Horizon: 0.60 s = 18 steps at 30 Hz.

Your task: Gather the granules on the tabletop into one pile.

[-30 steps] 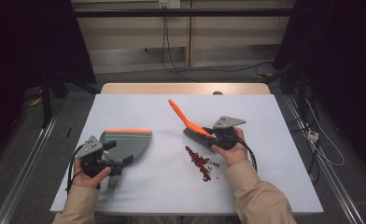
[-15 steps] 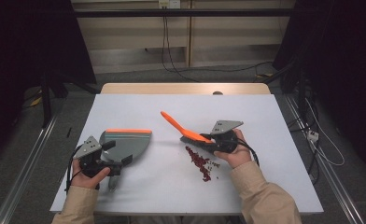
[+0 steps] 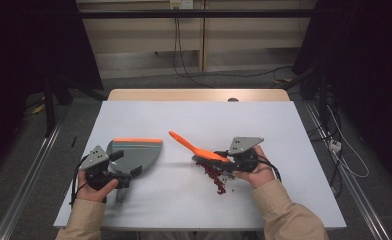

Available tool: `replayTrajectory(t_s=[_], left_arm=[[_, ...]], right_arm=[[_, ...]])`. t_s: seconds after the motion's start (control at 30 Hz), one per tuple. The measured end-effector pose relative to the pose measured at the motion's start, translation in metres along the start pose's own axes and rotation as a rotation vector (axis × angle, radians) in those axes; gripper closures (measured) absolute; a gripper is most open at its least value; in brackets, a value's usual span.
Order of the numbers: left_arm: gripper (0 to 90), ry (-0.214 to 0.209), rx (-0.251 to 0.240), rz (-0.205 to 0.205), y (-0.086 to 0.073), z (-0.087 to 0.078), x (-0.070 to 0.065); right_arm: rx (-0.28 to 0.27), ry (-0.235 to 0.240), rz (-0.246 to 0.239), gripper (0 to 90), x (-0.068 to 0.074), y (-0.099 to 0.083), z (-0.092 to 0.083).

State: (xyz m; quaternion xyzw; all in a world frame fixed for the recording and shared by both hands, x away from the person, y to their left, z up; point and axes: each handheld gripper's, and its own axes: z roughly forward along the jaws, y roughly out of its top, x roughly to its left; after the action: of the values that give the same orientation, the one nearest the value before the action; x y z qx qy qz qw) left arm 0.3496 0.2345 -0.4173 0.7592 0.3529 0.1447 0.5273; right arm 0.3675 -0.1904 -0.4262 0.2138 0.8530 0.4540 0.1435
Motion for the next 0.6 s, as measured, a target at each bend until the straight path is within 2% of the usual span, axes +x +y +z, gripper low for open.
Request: replayTrajectory(t_s=[0.3, 0.43, 0.53, 0.6], left_arm=[[5.8, -0.001, 0.005, 0.000, 0.000, 0.000, -0.001], [5.7, -0.003, 0.005, 0.002, 0.001, 0.001, -0.002], [5.7, -0.004, 0.007, 0.004, 0.000, 0.001, -0.001], [5.7, -0.005, 0.006, 0.002, 0.000, 0.001, -0.002]], right_arm=[[-0.018, 0.006, -0.010, 71.5, 0.006, -0.003, -0.007], [-0.053, -0.027, 0.011, 71.5, 0.006, -0.003, -0.011], [-0.094, -0.052, 0.047, 71.5, 0.004, -0.002, -0.016], [-0.101, -0.082, 0.070, 71.5, 0.004, -0.002, -0.020]])
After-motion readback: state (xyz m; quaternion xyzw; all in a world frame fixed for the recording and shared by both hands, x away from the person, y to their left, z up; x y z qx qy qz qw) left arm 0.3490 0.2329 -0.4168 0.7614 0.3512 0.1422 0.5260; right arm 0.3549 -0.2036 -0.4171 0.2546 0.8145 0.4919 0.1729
